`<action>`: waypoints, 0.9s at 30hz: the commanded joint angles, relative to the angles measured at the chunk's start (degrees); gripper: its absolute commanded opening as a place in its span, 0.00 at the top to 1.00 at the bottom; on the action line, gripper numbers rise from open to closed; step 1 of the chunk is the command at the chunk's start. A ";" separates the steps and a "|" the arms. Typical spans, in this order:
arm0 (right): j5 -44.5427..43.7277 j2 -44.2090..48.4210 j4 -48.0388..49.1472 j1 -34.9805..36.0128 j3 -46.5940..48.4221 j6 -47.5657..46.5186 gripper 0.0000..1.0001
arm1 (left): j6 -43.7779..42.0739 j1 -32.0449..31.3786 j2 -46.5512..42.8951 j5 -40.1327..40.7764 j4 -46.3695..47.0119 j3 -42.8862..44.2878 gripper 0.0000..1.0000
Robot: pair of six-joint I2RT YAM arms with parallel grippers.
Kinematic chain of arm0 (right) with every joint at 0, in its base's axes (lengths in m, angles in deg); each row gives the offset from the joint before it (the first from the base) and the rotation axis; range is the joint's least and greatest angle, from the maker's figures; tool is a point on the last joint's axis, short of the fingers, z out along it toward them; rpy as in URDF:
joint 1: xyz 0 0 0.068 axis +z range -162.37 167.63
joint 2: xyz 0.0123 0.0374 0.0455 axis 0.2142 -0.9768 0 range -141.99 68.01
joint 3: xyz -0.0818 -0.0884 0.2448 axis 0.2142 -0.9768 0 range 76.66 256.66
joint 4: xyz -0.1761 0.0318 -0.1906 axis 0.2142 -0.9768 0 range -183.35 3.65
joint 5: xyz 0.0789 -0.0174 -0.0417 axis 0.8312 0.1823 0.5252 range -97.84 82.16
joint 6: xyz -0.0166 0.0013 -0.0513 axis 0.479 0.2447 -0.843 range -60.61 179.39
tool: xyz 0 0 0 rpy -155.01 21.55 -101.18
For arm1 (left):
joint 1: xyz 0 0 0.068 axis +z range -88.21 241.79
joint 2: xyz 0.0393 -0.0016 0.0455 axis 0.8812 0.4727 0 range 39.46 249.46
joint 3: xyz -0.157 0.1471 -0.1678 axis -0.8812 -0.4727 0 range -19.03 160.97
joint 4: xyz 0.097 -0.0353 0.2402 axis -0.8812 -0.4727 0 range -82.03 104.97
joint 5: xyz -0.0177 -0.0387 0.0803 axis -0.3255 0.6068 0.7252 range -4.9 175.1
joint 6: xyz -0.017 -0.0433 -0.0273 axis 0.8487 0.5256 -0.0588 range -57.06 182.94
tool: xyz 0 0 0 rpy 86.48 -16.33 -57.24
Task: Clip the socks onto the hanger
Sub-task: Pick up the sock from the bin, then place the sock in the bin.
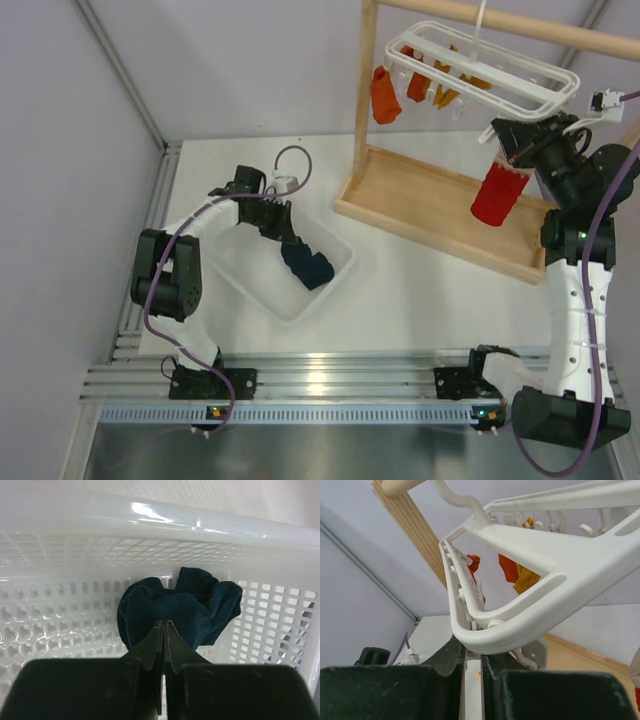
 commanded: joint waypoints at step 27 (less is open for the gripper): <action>2.95 -0.01 1.11 0.37 -1.86 -0.90 1.00 | 0.41 3.92 -14.47 12.15 -11.62 16.23 1.00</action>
